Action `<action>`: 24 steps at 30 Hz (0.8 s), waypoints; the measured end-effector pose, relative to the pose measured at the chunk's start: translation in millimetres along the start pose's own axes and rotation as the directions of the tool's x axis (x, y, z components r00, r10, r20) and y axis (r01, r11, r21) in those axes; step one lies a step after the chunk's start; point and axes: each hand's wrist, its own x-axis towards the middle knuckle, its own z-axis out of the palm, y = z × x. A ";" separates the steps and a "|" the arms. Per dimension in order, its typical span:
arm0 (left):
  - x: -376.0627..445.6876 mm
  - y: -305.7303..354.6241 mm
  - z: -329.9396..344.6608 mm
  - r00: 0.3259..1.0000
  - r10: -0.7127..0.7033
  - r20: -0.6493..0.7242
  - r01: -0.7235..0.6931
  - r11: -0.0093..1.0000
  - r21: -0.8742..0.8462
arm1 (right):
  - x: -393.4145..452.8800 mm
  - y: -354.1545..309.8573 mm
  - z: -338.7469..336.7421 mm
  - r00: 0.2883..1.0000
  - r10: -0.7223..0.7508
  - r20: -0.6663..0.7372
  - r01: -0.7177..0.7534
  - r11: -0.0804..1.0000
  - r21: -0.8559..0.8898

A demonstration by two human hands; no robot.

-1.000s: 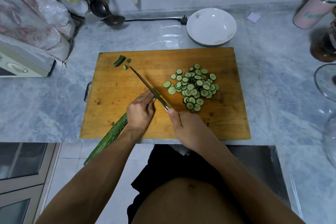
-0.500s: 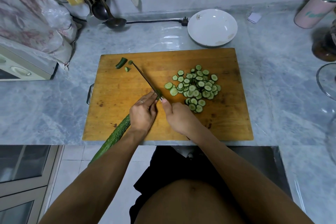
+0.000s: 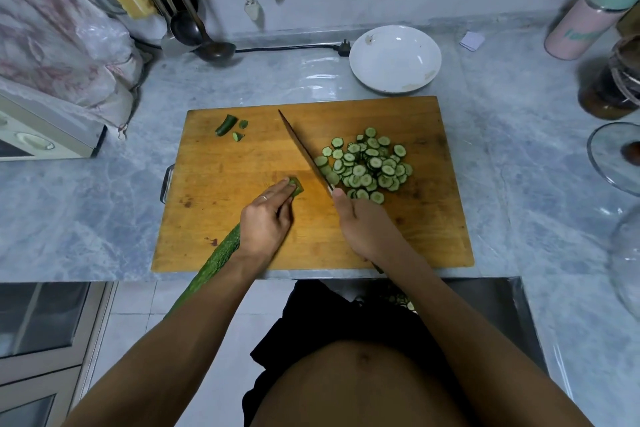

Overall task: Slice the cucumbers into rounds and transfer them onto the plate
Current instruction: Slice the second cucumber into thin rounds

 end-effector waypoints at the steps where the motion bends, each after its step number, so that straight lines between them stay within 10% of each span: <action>1: -0.1 -0.5 -0.2 1.000 -0.004 -0.002 0.004 1.000 -0.006 | -3.4 -0.6 -0.1 1.000 -0.007 0.009 0.007 1.000 -0.014; 24: -0.4 18.1 4.9 0.994 -0.109 -0.028 0.110 0.993 0.041 | -30.5 -8.3 28.2 0.999 0.020 0.033 -0.018 0.998 -0.068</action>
